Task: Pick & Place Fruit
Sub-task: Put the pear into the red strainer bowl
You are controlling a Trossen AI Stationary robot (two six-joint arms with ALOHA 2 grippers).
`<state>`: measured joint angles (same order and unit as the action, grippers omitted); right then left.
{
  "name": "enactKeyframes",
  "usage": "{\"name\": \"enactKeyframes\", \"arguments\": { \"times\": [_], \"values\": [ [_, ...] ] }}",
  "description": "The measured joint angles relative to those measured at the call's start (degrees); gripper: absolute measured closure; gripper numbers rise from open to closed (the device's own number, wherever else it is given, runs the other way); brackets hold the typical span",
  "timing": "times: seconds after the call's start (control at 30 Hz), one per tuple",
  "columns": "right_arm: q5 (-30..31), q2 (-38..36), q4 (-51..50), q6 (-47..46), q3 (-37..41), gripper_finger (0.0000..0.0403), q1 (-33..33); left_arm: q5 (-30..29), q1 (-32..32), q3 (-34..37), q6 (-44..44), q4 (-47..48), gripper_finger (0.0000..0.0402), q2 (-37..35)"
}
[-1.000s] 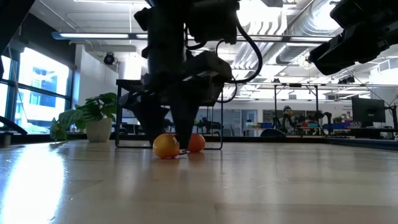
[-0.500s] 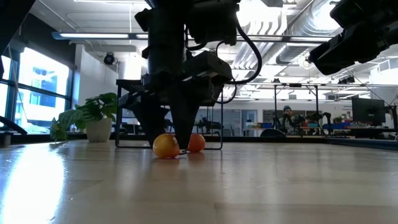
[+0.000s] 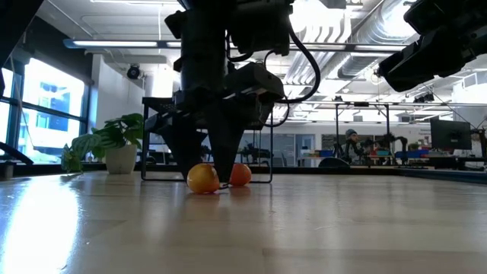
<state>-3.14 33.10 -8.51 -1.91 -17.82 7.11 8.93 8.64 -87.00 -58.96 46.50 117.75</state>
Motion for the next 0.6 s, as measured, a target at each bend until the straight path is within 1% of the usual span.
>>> {"name": "enactKeyframes", "arguments": {
  "times": [0.13, 0.4, 0.6],
  "values": [
    [0.0, 0.0, 0.0, 0.0, 0.0, 0.0401, 0.0, 0.0, 0.0, 0.0, 0.0, 0.0, 0.0173, 0.0],
    [0.0, 0.0, 0.0, 0.0, 0.0, 0.0401, 0.0, 0.0, 0.0, 0.0, 0.0, -0.1, 0.0238, 0.0],
    [0.0, 0.0, 0.0, 0.0, 0.0, 0.0401, 0.0, 0.1, 0.0, 0.0, 0.0, -0.1, 0.0252, 0.0]
  ]
}}
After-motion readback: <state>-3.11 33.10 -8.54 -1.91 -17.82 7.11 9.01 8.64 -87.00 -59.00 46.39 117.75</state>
